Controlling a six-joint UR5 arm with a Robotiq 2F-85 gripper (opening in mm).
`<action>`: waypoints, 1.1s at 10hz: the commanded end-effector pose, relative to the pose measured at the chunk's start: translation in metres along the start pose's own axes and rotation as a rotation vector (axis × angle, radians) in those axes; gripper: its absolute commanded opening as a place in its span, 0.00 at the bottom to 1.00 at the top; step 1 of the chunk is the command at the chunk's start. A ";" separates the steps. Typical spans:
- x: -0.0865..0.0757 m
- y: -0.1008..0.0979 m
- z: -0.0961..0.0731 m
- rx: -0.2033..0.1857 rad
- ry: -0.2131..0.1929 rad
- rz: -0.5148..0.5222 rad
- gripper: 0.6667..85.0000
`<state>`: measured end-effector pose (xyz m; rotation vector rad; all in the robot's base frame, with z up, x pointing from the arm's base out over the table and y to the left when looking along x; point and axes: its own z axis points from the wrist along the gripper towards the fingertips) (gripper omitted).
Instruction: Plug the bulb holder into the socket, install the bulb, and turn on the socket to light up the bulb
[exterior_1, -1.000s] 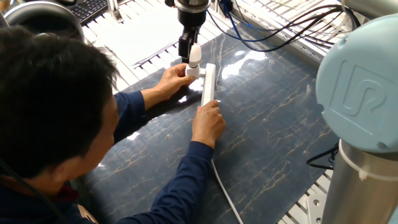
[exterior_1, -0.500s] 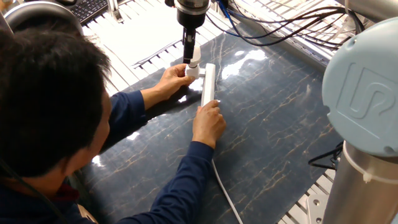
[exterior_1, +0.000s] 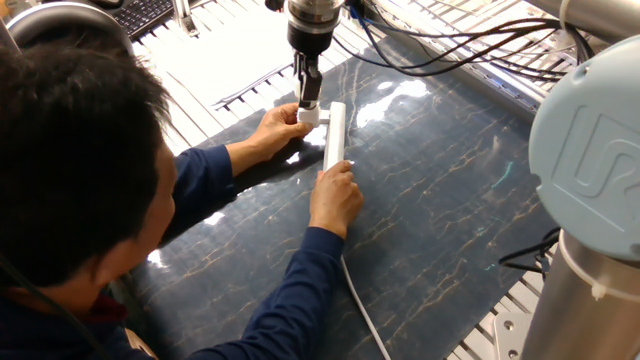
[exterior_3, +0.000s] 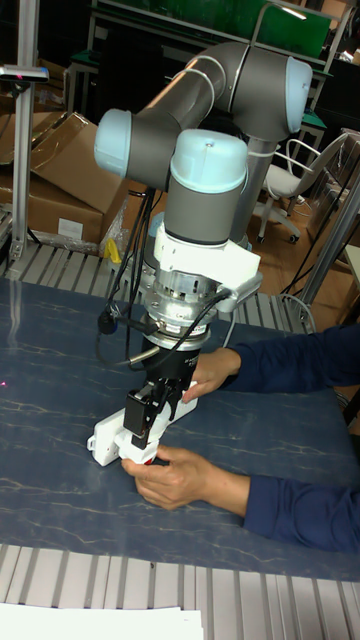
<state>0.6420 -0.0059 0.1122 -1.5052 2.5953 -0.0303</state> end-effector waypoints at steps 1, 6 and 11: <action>0.004 0.002 0.001 -0.003 0.001 -0.028 0.75; 0.007 0.006 -0.001 -0.016 0.006 -0.028 0.56; 0.011 0.008 0.002 -0.032 0.018 0.115 0.00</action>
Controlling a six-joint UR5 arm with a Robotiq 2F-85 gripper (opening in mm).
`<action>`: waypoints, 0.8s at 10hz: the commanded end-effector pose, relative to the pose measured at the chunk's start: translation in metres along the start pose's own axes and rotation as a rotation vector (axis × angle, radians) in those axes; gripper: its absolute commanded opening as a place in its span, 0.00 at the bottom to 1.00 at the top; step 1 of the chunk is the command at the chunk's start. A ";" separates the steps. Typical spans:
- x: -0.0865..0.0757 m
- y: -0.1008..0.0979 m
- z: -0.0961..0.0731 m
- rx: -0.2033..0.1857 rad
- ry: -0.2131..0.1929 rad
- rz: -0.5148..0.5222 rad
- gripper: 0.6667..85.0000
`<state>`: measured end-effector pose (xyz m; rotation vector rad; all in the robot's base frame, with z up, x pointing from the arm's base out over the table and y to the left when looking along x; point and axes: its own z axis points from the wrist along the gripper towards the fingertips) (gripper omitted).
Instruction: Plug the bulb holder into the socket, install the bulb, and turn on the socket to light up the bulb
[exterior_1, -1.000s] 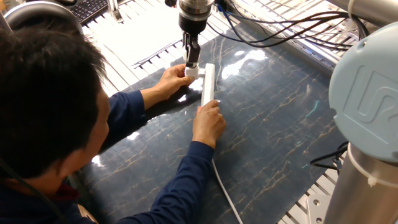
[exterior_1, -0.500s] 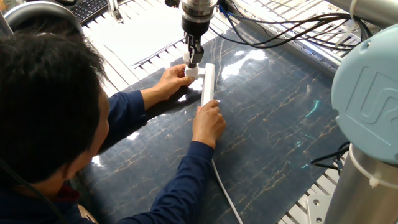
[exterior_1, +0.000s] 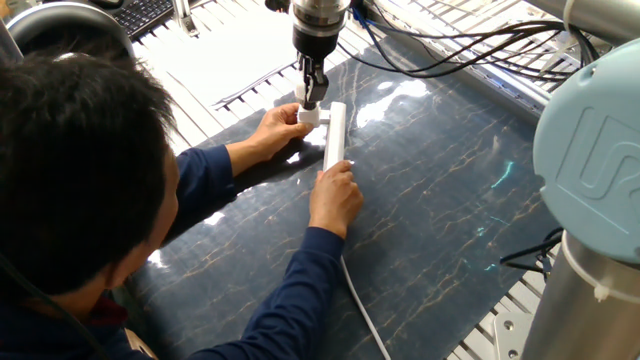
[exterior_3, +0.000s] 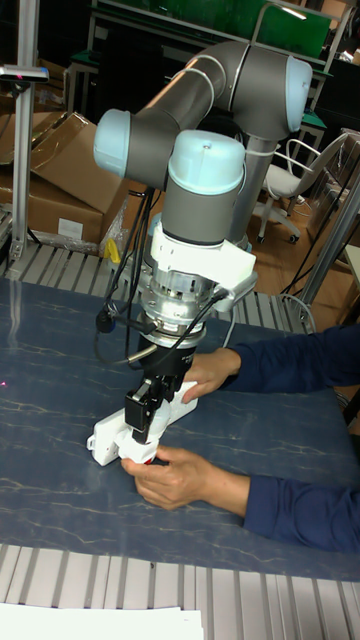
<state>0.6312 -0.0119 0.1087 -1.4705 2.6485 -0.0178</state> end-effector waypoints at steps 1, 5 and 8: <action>-0.002 0.008 0.001 -0.047 -0.012 0.148 0.00; -0.002 0.020 0.001 -0.112 -0.009 0.428 0.00; 0.003 0.024 0.000 -0.152 0.012 0.633 0.00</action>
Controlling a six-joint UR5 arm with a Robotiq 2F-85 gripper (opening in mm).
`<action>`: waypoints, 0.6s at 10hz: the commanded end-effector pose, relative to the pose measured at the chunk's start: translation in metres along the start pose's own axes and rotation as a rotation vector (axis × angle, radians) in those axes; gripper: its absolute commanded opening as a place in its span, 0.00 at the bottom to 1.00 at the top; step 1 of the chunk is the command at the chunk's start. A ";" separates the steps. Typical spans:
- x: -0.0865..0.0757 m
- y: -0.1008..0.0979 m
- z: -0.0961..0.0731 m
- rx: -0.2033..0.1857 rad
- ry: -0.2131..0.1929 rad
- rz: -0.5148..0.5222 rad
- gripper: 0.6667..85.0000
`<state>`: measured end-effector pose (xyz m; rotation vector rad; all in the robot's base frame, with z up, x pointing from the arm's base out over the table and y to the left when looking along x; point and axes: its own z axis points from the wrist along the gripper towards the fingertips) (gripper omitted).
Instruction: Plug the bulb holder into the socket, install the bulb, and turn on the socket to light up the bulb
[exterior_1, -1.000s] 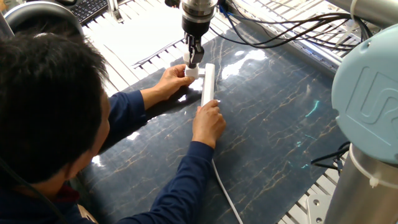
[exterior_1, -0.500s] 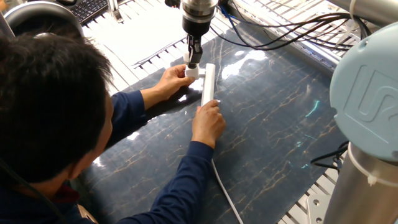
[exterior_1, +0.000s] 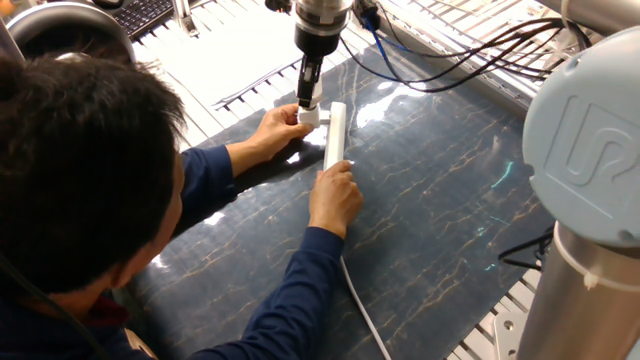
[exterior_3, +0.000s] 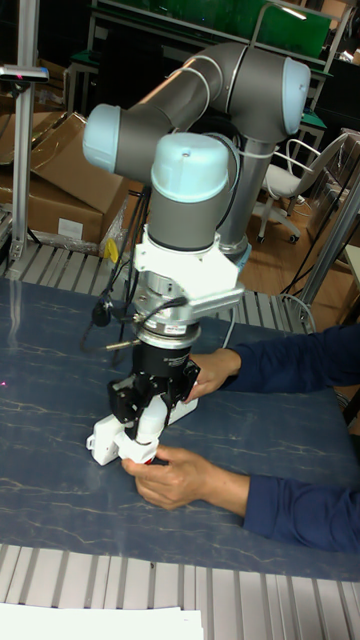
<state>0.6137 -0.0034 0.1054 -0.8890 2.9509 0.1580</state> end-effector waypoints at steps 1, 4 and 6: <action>0.002 -0.001 0.000 -0.050 0.008 0.238 0.00; -0.013 -0.007 -0.003 -0.065 0.017 0.353 0.00; -0.011 -0.006 -0.003 -0.067 0.021 0.409 0.02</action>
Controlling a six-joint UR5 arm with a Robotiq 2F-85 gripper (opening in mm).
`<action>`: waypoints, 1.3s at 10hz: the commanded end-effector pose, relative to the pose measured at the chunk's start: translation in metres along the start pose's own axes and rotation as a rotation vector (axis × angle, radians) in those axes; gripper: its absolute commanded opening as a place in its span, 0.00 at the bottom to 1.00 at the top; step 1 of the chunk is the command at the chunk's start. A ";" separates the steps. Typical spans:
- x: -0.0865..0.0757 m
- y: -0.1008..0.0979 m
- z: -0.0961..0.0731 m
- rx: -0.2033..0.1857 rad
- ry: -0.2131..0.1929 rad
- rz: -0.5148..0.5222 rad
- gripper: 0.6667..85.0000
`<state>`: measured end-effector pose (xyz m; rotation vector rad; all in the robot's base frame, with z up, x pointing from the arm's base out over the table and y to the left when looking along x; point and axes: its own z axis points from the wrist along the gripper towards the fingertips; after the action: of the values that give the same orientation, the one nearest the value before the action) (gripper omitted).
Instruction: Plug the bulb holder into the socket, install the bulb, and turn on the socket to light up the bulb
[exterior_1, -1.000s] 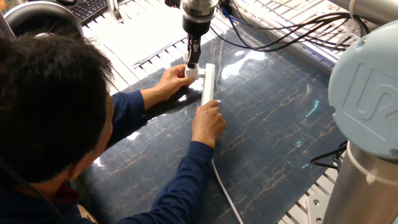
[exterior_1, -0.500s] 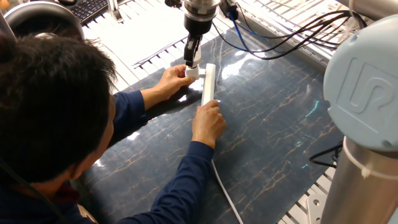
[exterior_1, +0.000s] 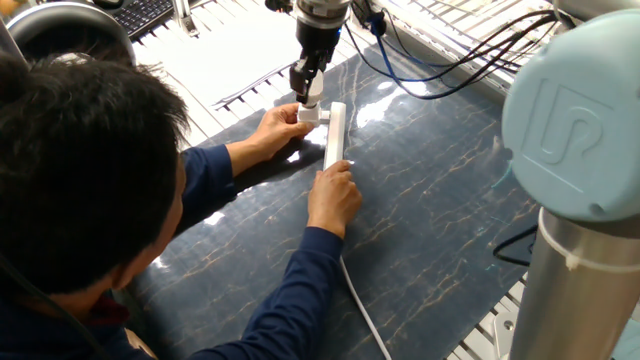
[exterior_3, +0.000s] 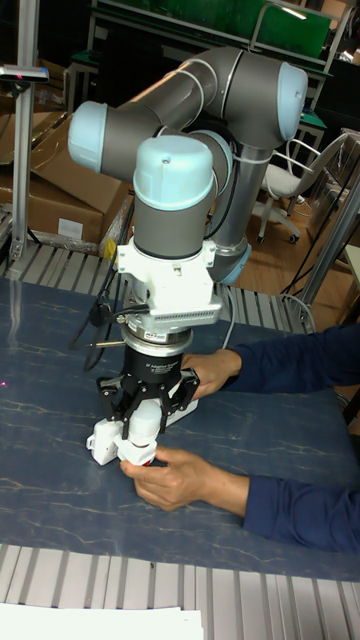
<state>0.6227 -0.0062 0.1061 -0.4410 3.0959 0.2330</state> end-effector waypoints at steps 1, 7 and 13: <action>-0.004 0.002 -0.003 -0.018 0.001 0.154 0.04; -0.001 -0.010 -0.004 0.055 0.030 0.318 0.14; -0.026 -0.008 -0.010 0.074 -0.023 0.204 0.74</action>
<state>0.6380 -0.0143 0.1104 -0.0701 3.1443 0.1183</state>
